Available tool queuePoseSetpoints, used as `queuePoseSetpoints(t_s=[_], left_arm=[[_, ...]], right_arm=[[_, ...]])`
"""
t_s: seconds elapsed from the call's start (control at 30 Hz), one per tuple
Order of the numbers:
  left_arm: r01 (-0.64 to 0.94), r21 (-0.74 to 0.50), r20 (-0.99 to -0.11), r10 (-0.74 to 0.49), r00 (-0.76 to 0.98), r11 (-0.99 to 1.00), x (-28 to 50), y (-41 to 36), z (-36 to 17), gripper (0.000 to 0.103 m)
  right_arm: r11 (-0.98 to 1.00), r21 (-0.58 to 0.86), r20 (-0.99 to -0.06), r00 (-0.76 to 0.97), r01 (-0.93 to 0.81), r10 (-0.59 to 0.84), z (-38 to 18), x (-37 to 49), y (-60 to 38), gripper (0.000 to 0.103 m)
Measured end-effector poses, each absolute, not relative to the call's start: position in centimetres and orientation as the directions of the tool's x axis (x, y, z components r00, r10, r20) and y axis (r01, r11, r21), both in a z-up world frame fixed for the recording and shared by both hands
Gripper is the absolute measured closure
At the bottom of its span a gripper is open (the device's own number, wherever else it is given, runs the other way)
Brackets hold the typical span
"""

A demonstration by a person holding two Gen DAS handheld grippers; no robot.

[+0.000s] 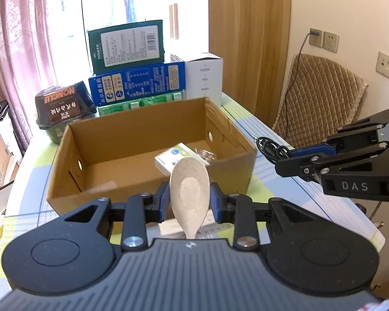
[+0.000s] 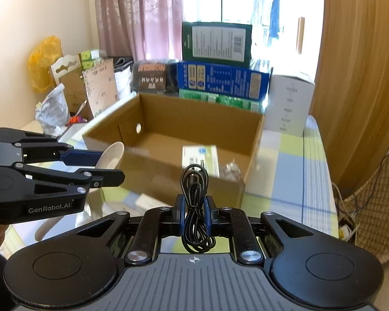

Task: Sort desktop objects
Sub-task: 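Carry the spoon and cable over the cardboard box with both tools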

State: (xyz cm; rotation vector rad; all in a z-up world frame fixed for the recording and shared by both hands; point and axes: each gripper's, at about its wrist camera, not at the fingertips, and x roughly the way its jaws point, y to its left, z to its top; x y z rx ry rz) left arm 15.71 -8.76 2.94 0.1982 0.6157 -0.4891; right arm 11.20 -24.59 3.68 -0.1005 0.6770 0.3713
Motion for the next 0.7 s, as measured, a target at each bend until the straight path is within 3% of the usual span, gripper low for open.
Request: queuePoseSetpoints(t_s=[0.4, 0.7], left_arm=[[0.453, 0.041, -0.588, -0.346, 0.732, 0.89, 22.7, -6.3, 7.1, 0.076], [0.427, 0.013, -0.602, -0.334, 0.725, 0.904, 27.4, -5.1, 6.7, 0.076]], right_arm=[[0.934, 0.06, -0.628, 0.714, -0.351, 0.309, 5.9, 17.9, -21.6, 0.092], [0.93, 0.072, -0.652, 0.689, -0.36, 0.316, 4.5, 21.9, -19.9, 0.092]])
